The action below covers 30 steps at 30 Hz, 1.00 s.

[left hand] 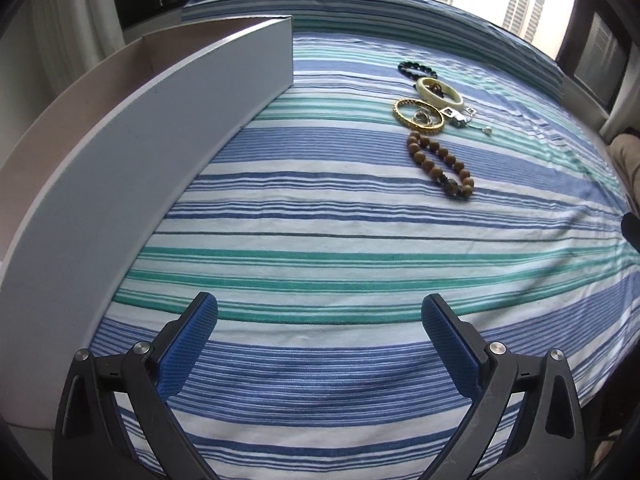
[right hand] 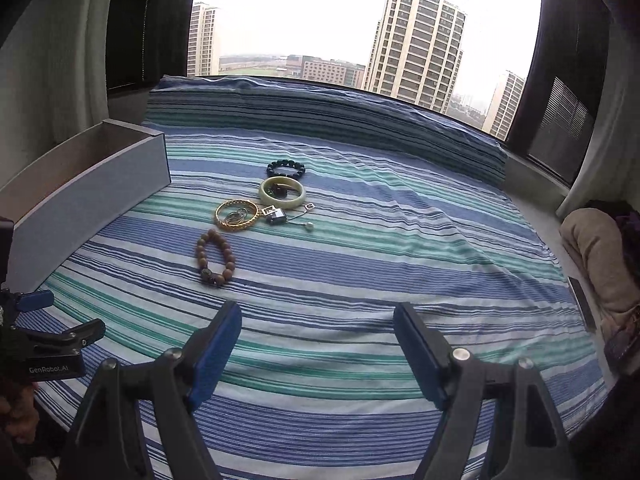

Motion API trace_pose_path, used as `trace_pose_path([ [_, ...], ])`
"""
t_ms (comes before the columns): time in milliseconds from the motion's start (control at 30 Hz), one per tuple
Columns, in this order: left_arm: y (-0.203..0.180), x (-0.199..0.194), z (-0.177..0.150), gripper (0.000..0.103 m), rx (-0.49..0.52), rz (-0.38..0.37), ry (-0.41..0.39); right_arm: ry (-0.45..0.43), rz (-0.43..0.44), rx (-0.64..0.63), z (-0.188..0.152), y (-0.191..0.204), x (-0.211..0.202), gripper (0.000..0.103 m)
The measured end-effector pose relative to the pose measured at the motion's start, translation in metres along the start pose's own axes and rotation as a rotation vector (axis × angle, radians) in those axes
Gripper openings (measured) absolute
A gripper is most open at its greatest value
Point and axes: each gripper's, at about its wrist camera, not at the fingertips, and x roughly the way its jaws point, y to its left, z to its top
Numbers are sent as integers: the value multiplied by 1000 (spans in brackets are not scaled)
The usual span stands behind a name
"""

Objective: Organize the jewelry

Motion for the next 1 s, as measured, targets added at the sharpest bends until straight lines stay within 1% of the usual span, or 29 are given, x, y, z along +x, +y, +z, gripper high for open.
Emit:
trace_pose_path([
  [67,-6,-1,5,102,21,-10,-25,36,14,24,-8,-6,8,80],
  [133,-11,0,12,102,19,-67,-28,64,18,36,-16,-9,15,80],
  [200,-18,6,22,102,9,-122,-5,89,24,47,-23,-13,22,80],
  [433,-58,31,59,101,56,-144,8,132,52,86,-34,-27,36,80],
  [533,-68,47,74,101,43,-114,8,142,55,107,-37,-35,41,80],
  [667,-72,70,84,99,11,-57,11,156,62,128,-42,-44,48,80],
  [767,-75,81,84,96,10,-21,16,167,75,134,-45,-47,52,80],
  [867,-80,90,79,90,29,13,37,179,84,137,-48,-49,57,80],
  [933,-77,87,75,86,18,-8,29,183,86,142,-49,-51,59,80],
  [967,-75,86,74,82,11,-24,30,183,84,144,-49,-53,60,80],
  [1000,-73,86,74,74,7,-44,32,184,82,148,-49,-54,61,80],
])
